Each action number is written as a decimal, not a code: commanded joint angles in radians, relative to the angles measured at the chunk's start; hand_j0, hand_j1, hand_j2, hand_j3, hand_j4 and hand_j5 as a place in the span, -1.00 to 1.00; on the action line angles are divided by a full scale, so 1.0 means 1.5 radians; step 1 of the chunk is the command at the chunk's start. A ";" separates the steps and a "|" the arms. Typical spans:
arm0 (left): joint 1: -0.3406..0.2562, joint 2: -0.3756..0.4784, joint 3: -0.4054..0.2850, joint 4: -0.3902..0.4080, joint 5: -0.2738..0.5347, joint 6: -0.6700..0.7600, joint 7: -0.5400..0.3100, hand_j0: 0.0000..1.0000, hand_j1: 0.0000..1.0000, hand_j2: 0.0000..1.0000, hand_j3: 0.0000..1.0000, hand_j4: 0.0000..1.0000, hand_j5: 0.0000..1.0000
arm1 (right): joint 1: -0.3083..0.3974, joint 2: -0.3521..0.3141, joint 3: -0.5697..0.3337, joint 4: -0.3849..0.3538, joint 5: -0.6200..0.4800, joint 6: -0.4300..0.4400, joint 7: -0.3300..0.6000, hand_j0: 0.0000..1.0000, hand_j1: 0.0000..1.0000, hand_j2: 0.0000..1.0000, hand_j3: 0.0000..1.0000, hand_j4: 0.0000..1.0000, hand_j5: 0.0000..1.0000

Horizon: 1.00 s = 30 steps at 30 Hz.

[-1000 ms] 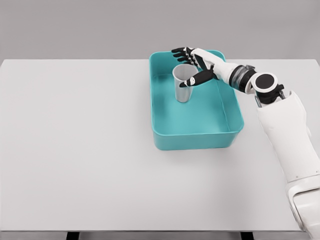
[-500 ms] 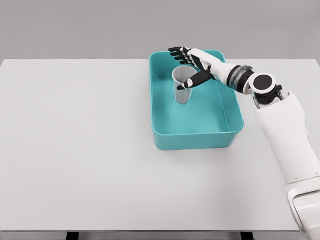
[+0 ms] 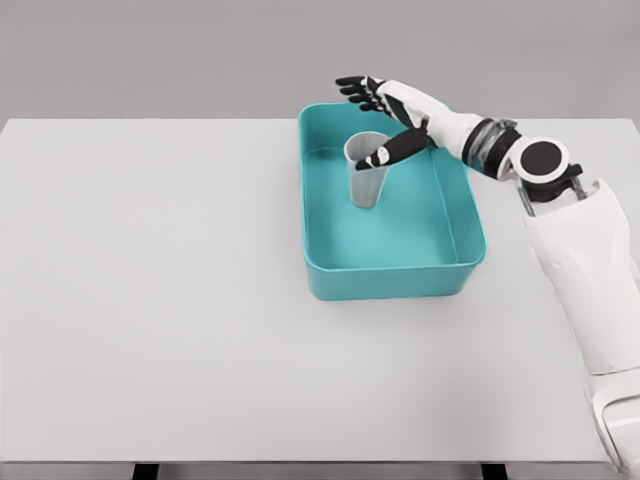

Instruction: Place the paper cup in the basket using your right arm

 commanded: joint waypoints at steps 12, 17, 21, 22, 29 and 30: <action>0.000 0.000 0.000 0.000 0.000 0.000 0.000 1.00 1.00 1.00 1.00 1.00 1.00 | 0.122 -0.164 -0.089 -0.270 -0.174 0.031 0.000 0.97 0.97 0.97 0.97 0.97 0.97; 0.000 0.000 -0.001 0.000 0.000 0.000 0.000 1.00 1.00 1.00 1.00 1.00 1.00 | 0.191 -0.207 -0.137 -0.323 -0.210 0.025 0.000 0.97 0.97 0.97 0.97 0.97 0.97; 0.000 0.000 -0.001 0.000 0.000 0.000 0.000 1.00 1.00 1.00 1.00 1.00 1.00 | 0.219 -0.228 -0.154 -0.324 -0.225 -0.001 0.000 0.97 0.97 0.97 0.97 0.97 0.97; 0.000 0.000 0.000 0.000 0.000 0.000 0.000 1.00 1.00 1.00 1.00 1.00 1.00 | 0.233 -0.233 -0.157 -0.324 -0.226 -0.017 0.000 0.98 0.98 0.98 0.98 0.98 0.98; 0.000 0.000 -0.001 0.000 0.000 0.000 0.000 1.00 1.00 1.00 1.00 1.00 1.00 | 0.330 -0.273 -0.215 -0.324 -0.247 -0.096 0.000 0.99 0.99 0.99 0.99 0.99 0.99; 0.000 0.000 0.000 0.000 0.000 0.000 -0.001 1.00 1.00 1.00 1.00 1.00 1.00 | 0.332 -0.273 -0.215 -0.324 -0.247 -0.098 0.000 0.99 0.99 0.99 0.99 0.99 0.99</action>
